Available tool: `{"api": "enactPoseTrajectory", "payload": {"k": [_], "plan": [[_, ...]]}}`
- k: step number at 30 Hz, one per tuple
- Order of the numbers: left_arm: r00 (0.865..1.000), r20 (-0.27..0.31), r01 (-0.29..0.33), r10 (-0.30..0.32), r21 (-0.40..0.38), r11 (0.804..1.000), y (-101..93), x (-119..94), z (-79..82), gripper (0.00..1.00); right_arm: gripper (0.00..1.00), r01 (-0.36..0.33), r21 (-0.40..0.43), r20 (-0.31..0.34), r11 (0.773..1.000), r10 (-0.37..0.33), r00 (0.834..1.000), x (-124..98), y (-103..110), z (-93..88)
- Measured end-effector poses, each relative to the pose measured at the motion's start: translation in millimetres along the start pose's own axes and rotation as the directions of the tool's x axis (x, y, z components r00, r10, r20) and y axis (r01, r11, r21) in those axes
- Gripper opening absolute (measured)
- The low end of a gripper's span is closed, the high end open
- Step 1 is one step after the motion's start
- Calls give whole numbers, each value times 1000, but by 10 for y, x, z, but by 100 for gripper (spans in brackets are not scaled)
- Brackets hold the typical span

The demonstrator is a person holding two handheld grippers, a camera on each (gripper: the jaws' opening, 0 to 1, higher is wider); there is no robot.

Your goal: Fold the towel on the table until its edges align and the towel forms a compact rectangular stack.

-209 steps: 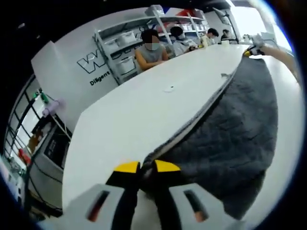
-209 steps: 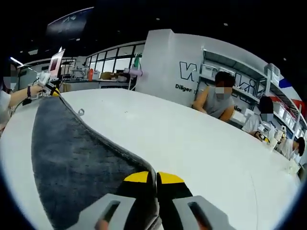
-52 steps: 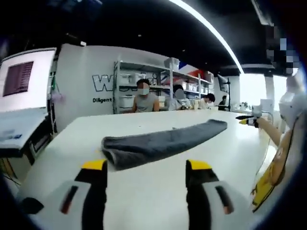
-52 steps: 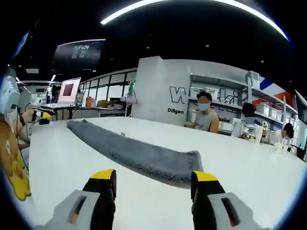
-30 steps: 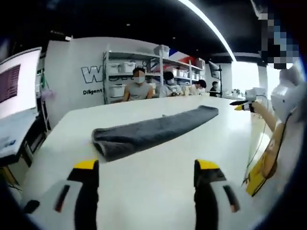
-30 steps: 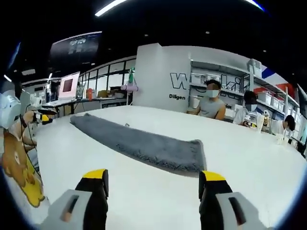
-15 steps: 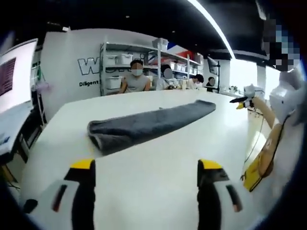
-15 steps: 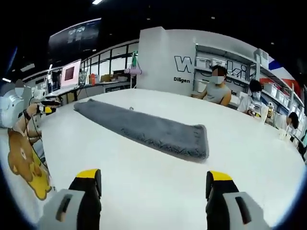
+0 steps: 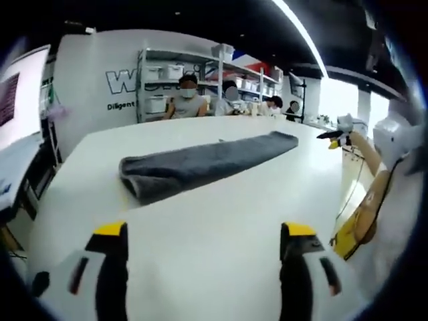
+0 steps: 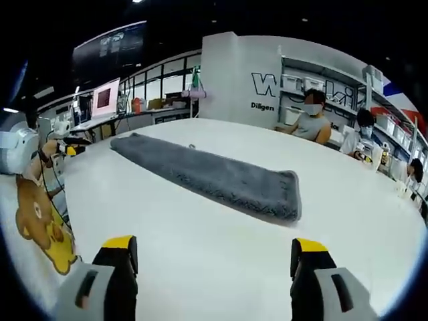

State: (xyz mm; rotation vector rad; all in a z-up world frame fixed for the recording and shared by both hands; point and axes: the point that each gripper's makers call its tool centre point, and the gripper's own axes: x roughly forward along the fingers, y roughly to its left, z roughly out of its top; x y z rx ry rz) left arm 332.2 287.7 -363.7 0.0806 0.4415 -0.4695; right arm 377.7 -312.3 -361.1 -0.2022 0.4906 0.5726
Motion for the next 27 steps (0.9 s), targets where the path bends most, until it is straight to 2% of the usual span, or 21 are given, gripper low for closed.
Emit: {"api": "enactPoseTrajectory", "payload": {"k": [9,16,21,24,27], "plan": [[1000,-10,8,-8,-4,1000,21,42,9,99,99,8,5,0,1000,-8,1000,12,-83,-25],[1000,0,0,0,-10,1000,149,102,31,98,99,11,14,-8,1000,-11,1000,37,-216,-23],[999,40,-8,8,-2,1000,308,201,128,95,99,3,15,32,1000,-4,999,49,-373,60],[998,62,8,-6,-33,999,384,277,152,89,95,-15,-1,59,1000,15,998,86,-455,86],[997,81,14,-10,-51,999,487,372,174,86,94,-32,-7,114,999,33,993,116,-551,134]]}}
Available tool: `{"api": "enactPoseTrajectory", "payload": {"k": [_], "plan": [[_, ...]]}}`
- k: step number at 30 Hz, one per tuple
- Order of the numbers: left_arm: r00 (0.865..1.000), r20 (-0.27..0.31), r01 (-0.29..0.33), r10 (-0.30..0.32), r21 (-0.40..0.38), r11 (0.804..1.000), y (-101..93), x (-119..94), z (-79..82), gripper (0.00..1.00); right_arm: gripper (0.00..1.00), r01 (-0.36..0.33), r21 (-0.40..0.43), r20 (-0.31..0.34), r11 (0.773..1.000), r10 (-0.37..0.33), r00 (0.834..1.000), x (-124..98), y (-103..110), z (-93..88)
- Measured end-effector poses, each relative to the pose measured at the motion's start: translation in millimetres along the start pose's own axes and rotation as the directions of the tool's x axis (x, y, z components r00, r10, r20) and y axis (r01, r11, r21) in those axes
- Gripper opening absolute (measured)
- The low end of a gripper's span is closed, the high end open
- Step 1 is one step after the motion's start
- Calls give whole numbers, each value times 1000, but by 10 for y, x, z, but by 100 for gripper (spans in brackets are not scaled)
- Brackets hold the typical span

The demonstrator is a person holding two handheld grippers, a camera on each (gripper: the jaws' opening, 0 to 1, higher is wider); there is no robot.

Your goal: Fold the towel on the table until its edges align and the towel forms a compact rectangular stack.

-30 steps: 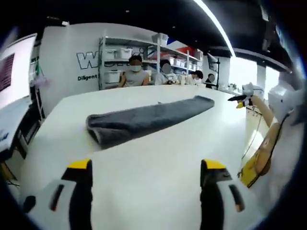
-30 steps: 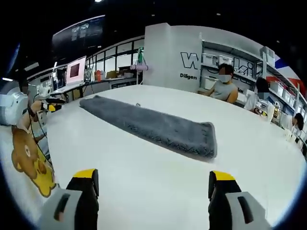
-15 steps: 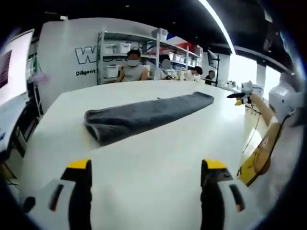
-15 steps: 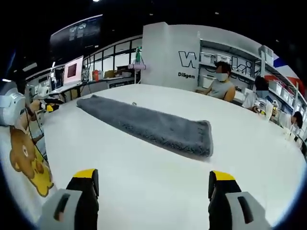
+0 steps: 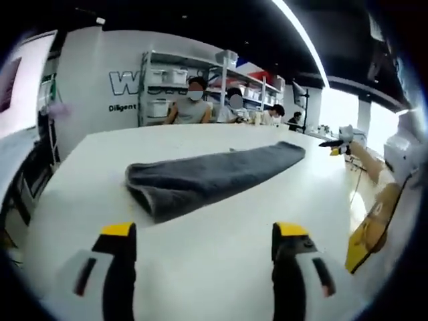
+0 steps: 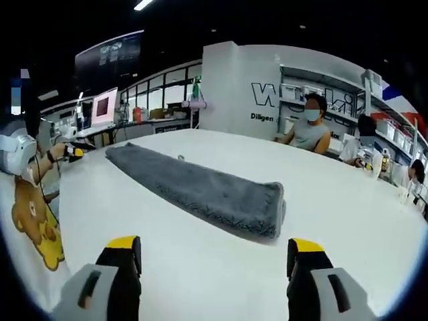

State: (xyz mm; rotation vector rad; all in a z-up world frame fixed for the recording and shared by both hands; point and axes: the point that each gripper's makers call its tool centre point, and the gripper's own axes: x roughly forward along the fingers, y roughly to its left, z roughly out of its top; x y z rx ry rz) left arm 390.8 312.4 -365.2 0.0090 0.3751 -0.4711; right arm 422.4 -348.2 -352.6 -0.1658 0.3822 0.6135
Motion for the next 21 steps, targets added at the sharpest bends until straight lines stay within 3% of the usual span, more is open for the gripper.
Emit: {"api": "enactPoseTrajectory", "payload": {"k": [2,9,16,21], "plan": [[1000,3,-4,4,5,1000,46,51,11,82,91,-15,40,31,999,14,999,12,-44,27],[1000,14,-12,12,26,1000,204,257,81,69,79,-37,26,45,999,36,998,123,-155,-14],[999,-41,-32,35,81,996,347,498,51,60,73,-57,18,24,998,56,998,297,-290,-95],[999,-45,-27,30,67,997,447,570,70,55,66,-59,15,43,998,59,997,385,-373,-64]]}}
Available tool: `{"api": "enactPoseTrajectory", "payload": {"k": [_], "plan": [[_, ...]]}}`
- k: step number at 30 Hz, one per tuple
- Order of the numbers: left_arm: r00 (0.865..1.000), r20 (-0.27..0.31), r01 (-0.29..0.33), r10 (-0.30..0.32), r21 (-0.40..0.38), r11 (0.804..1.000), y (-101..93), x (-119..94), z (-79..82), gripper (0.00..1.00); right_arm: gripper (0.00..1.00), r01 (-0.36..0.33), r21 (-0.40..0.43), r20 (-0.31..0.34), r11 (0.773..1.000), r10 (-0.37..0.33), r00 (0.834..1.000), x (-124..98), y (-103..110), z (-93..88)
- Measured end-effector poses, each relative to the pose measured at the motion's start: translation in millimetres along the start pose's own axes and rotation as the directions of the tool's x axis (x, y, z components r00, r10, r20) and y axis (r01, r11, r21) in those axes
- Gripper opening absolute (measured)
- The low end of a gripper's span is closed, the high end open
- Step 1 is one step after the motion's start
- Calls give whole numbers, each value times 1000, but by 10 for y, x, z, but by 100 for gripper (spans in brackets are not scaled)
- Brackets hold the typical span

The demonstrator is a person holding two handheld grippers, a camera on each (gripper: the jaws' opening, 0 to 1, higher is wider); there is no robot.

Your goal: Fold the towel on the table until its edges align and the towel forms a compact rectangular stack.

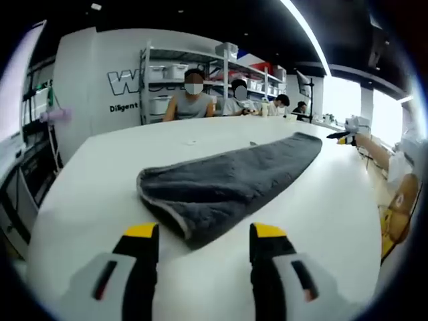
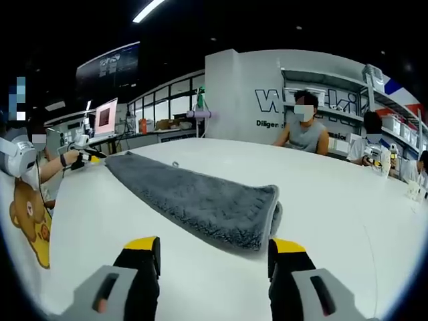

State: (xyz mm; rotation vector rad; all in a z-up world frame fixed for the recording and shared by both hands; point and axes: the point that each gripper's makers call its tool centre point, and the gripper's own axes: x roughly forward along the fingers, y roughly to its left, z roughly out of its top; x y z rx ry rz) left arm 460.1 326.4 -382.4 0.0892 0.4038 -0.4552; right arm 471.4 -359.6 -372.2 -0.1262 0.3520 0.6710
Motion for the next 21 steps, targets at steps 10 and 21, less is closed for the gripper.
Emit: {"api": "enactPoseTrajectory", "payload": {"k": [10,21], "plan": [[1000,-19,14,-14,-31,999,72,132,-79,39,54,-9,-16,-35,1000,8,999,148,-53,-58],[998,-31,55,-55,-15,998,14,159,-64,22,48,-20,-35,-78,999,17,997,241,-32,-106]]}}
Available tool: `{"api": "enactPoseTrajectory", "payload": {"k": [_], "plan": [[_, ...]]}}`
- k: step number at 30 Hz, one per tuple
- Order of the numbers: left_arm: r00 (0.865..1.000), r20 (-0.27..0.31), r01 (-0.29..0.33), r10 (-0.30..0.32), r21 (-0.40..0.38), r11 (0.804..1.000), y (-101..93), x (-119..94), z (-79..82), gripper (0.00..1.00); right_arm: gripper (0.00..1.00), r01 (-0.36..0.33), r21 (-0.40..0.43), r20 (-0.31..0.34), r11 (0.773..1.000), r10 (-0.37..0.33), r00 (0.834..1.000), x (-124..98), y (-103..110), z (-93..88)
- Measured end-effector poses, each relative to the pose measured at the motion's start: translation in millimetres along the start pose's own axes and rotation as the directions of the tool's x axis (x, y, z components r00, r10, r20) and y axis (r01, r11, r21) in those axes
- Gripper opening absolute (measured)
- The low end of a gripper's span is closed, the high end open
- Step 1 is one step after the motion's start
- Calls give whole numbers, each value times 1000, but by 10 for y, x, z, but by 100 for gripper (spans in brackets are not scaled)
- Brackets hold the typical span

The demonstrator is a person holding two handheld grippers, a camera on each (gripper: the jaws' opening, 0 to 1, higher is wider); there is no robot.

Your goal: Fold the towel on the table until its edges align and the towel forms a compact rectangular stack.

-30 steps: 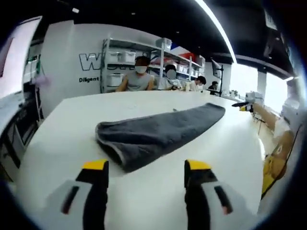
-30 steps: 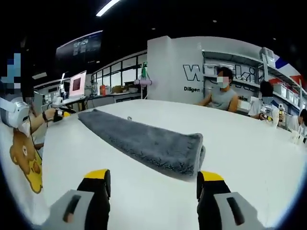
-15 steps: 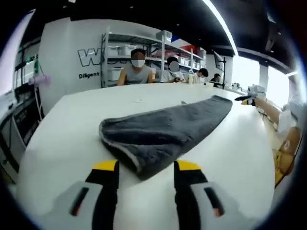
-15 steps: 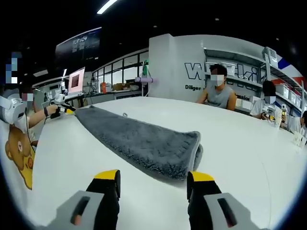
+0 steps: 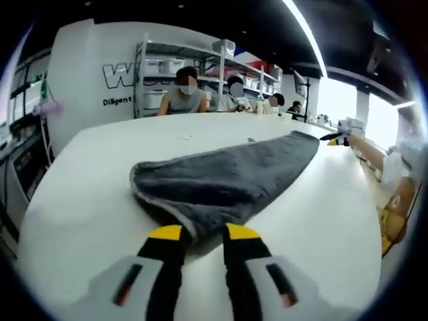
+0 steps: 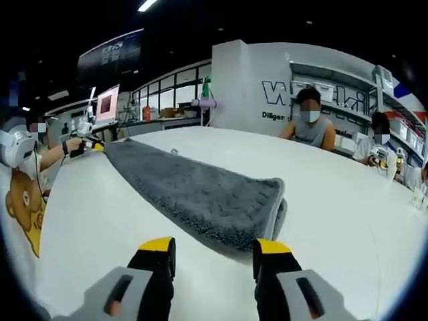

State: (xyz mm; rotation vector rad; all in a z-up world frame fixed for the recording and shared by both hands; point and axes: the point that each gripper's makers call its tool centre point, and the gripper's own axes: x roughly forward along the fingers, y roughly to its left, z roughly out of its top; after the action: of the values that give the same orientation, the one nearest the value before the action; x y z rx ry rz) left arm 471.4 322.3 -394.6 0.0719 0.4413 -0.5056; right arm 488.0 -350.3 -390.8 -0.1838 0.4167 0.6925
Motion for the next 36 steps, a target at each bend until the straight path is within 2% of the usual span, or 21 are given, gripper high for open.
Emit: {"api": "enactPoseTrajectory", "payload": {"k": [5,10,15,22,27,36], "plan": [[1000,0,0,0,-7,1000,14,0,-10,18,46,25,9,9,1000,-25,1000,-2,-80,15],[1000,-5,1,-1,2,1000,1,-10,-17,15,41,77,39,44,996,-78,996,-36,-265,65],[1000,-7,0,0,3,1000,-2,-24,-20,11,35,89,24,-6,996,-89,996,48,-344,-52],[1000,-13,1,-1,9,1000,-14,-39,-25,8,23,96,27,-25,995,-96,995,110,-413,-118],[999,-32,-14,15,36,999,-3,-52,-49,8,11,116,14,-17,993,-116,993,90,-474,-111],[997,-19,-68,69,44,997,104,-157,24,7,7,148,12,3,989,-148,989,24,-543,-84]]}}
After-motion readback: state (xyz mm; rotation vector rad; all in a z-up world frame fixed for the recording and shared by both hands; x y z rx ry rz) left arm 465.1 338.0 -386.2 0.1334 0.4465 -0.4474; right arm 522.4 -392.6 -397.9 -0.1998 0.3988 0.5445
